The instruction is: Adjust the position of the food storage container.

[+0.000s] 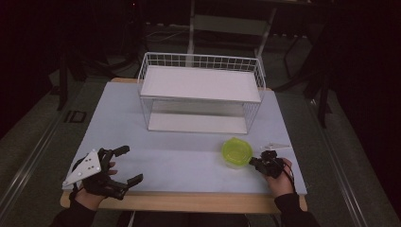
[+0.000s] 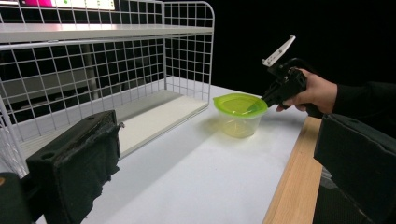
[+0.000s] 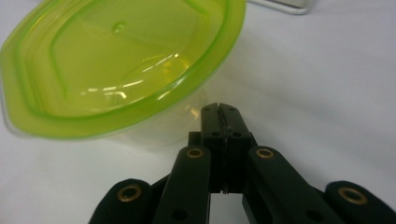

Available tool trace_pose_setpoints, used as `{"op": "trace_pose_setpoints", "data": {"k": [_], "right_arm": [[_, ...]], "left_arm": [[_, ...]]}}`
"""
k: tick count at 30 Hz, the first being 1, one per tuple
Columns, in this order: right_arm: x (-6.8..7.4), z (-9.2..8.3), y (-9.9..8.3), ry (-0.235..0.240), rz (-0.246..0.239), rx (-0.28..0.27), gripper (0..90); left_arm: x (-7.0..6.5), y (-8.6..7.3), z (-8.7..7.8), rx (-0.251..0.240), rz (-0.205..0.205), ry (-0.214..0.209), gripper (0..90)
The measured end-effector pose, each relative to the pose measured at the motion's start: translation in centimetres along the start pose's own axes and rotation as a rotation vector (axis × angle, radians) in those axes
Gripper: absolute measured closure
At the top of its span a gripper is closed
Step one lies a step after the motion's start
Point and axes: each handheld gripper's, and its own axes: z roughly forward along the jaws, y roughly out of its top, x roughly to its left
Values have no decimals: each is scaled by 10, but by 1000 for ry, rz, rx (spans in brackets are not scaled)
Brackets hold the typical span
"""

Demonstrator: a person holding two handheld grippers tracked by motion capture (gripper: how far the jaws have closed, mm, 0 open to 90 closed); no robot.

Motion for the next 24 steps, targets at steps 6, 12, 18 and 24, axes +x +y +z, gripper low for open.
{"op": "trace_pose_setpoints", "data": {"k": [6,12,18,24], "right_arm": [[14,6,2,33,-35,7,900],[36,13,8,87,-97,11,900],[31,11,10,47,-87,8,900],[14,13,20,11,-44,-22,900]], "left_arm": [[0,0,0,1,3,0,13],[0,0,0,2,2,0,13],[0,0,0,2,3,0,13],[0,0,0,2,1,1,13]]}}
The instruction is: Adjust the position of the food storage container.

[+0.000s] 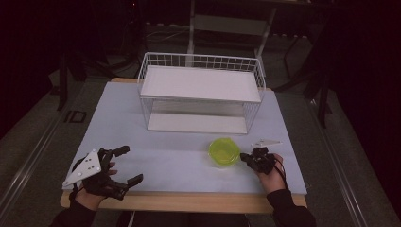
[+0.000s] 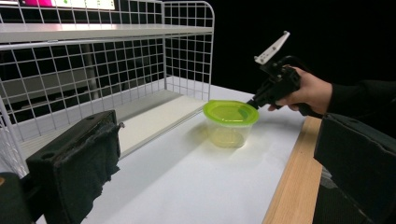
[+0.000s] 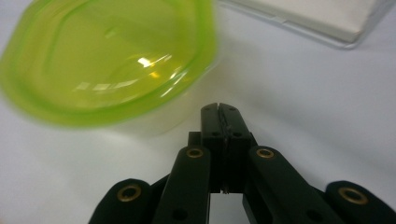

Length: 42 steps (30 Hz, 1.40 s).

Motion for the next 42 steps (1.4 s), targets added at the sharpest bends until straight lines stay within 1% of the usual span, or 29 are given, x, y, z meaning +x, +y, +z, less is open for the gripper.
{"op": "trace_pose_setpoints", "data": {"k": [3,4,5,7,10,11,12,14,16,17,19,21,23,27,31,35,37,41,42], "right_arm": [[-3,5,5,-6,7,1,900],[-3,9,7,-8,3,1,900],[-4,16,11,-9,3,8,900],[-3,20,14,-1,4,13,900],[-2,22,14,7,10,12,900],[1,23,14,13,7,15,900],[4,22,13,31,9,20,900],[7,21,11,39,3,21,900],[11,20,8,67,9,21,900],[13,20,7,71,3,25,900],[19,20,5,101,0,32,900],[25,20,4,107,-22,40,900],[32,21,4,125,-33,42,900],[41,23,3,147,-42,52,900],[46,27,5,152,-46,49,900],[52,34,10,154,-50,63,895],[55,37,11,156,-65,65,895],[64,42,15,167,-78,70,892],[64,42,15,167,-78,70,892]], "left_arm": [[0,0,0,-1,-1,0,13],[0,0,0,-1,-1,0,13],[1,0,0,-1,-1,0,13],[1,0,0,0,-2,-1,13],[1,0,0,0,-4,-2,13],[1,0,-1,-1,-4,-3,13],[1,0,-1,-2,-5,-4,13],[1,0,-1,-2,-4,-4,13],[0,0,-1,-2,-1,-4,13],[0,0,-1,-2,0,-5,13],[0,0,-1,-2,2,-5,13],[0,0,-1,-2,0,-5,13],[0,0,-1,-1,0,-4,13],[0,0,-1,0,1,-5,13],[0,0,0,5,1,-7,13],[0,0,0,7,1,-7,13],[0,0,0,7,0,-7,13],[0,0,0,6,-2,-10,13],[0,0,0,6,-2,-10,13]]}}
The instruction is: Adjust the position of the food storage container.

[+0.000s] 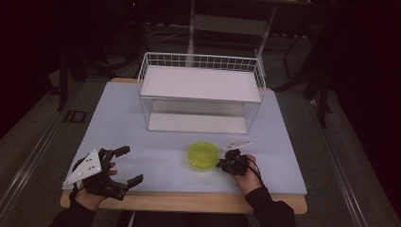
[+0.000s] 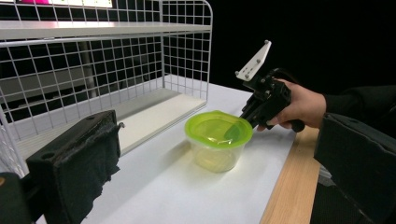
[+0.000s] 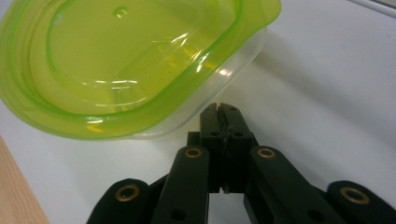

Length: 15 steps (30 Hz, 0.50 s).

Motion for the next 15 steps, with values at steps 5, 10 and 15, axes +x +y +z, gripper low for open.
{"op": "trace_pose_setpoints", "data": {"k": [5,10,15], "right_arm": [[5,6,4,7,-8,4,885],[8,10,9,9,-16,2,879],[6,2,9,-14,-35,-15,859]], "left_arm": [[0,-1,1,5,0,-1,13],[0,-1,1,6,-2,-3,13],[0,-1,1,6,-5,-3,13]]}}
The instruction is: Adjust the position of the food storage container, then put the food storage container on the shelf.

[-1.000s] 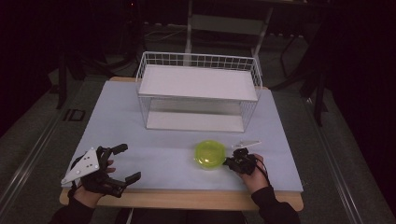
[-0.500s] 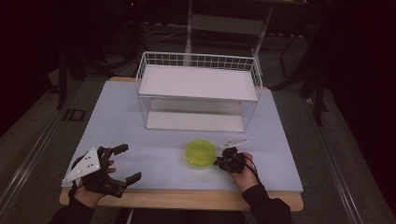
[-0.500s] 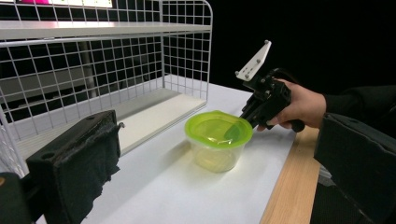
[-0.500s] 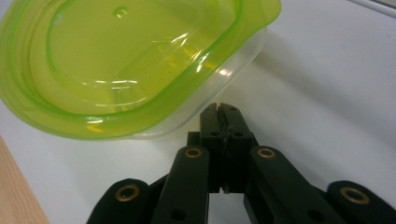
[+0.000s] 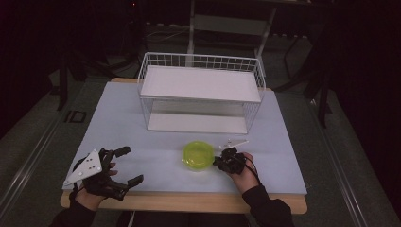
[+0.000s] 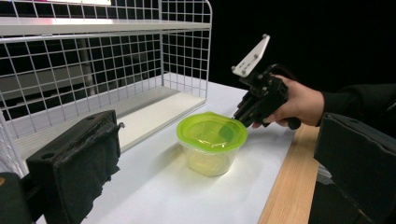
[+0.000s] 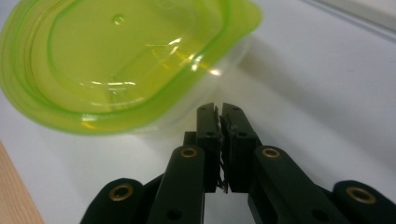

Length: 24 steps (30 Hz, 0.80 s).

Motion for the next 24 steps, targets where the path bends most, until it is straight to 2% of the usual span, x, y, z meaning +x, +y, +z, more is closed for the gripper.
{"op": "trace_pose_setpoints", "data": {"k": [4,7,10,14,16,19,20,22,23,24], "right_arm": [[-3,-15,-2,-34,-9,-20,806],[-1,-31,-2,-43,-25,-62,721],[2,-45,-2,-42,-41,-101,628],[9,-55,-3,-56,-57,-139,434],[12,-60,-2,-55,-58,-160,312],[17,-68,-1,-16,-68,-197,176],[19,-70,0,-13,-68,-206,163],[22,-75,1,2,-60,-228,132],[25,-78,2,0,-74,-234,132],[28,-81,3,-24,-90,-237,137]], "left_arm": [[0,0,0,-20,-13,-13,13],[-2,2,-1,-21,4,-14,13],[-3,2,0,-14,31,7,13],[-5,3,3,1,16,-3,13],[-7,4,7,34,-21,-32,13],[-11,6,13,40,-36,-63,13],[-11,7,14,34,-45,-90,13],[-11,10,17,30,-69,-111,13],[-10,12,20,34,-82,-123,13],[-10,14,21,40,-84,-128,13]]}}
